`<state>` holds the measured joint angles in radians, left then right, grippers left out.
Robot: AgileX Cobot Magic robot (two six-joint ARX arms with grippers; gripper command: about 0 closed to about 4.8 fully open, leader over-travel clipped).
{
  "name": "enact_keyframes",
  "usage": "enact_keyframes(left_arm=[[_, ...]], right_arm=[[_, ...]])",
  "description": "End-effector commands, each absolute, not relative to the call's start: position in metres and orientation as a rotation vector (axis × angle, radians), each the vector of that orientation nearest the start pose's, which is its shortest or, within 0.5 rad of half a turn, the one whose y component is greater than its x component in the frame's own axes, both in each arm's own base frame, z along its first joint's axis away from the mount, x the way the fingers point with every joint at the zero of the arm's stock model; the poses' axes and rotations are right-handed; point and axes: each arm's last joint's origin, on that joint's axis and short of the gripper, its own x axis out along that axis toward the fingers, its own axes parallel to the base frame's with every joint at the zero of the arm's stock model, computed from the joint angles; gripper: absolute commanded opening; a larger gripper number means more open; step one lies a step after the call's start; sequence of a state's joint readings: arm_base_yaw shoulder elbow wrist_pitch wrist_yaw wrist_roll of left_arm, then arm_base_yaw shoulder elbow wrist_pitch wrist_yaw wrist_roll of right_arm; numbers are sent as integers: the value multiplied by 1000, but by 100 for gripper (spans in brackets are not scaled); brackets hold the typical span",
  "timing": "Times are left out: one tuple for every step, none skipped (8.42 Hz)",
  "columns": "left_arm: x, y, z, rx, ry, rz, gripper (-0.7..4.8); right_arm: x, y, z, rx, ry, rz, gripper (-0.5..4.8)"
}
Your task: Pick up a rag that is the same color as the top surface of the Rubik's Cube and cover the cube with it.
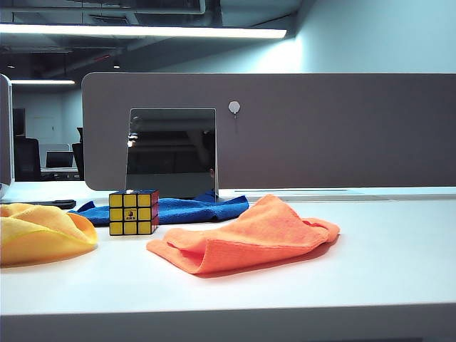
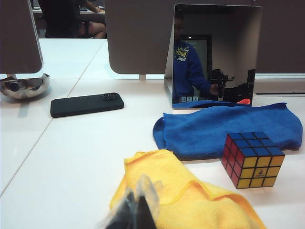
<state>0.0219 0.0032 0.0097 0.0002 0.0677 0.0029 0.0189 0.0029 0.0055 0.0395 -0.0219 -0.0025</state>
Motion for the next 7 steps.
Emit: enact_keyframes(left_arm=[[97,0,169,1,-25,-48,-6],[97,0,171,2,-51,-48,-6],[97,0,172,2,-56,-48,-6],[97,0,172,2,-59,-48,-6],[97,0,172,2,-57,-48,-6],[97,0,172,2,-57,-48,-6],[97,0,172,2,-58,-48,-6]], right_arm=[[97,3,176,1,-121,48,-5],[97,3,176,1,-120,48,-5],[97,3,176,1,-120,48,-5],[97,3,176,1,-119,48,-5],[97,3,176,1,-113,49,-5],[97,3,176,1,-112,49,-5],[97,3,176,1,-112,49,-5]])
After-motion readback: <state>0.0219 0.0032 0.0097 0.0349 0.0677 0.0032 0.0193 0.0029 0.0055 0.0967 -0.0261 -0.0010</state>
